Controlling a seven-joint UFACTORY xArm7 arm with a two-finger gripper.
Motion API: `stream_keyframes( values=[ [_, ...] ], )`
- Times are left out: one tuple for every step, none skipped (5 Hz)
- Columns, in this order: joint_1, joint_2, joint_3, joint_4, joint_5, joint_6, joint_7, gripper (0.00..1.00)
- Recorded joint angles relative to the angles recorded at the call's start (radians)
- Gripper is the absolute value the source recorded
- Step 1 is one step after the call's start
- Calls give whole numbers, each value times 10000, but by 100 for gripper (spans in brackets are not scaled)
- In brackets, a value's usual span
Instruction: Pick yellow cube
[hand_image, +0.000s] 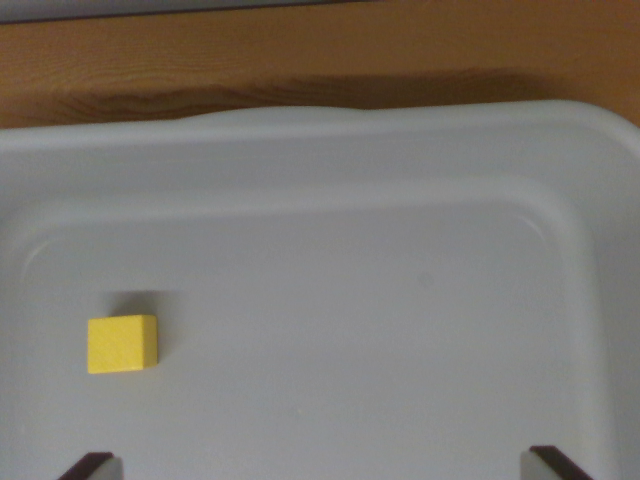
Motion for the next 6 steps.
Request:
stream_keyframes(
  values=[
    [0, 0, 0, 0, 0, 0, 0, 0],
    [37, 140, 37, -82, -9, -178, 51, 0],
    [37, 140, 37, -82, -9, -178, 51, 0],
    [84, 317, 83, -186, -21, -403, 116, 0],
    [84, 317, 83, -186, -21, -403, 116, 0],
    [144, 544, 143, -318, -36, -691, 198, 0]
  ],
)
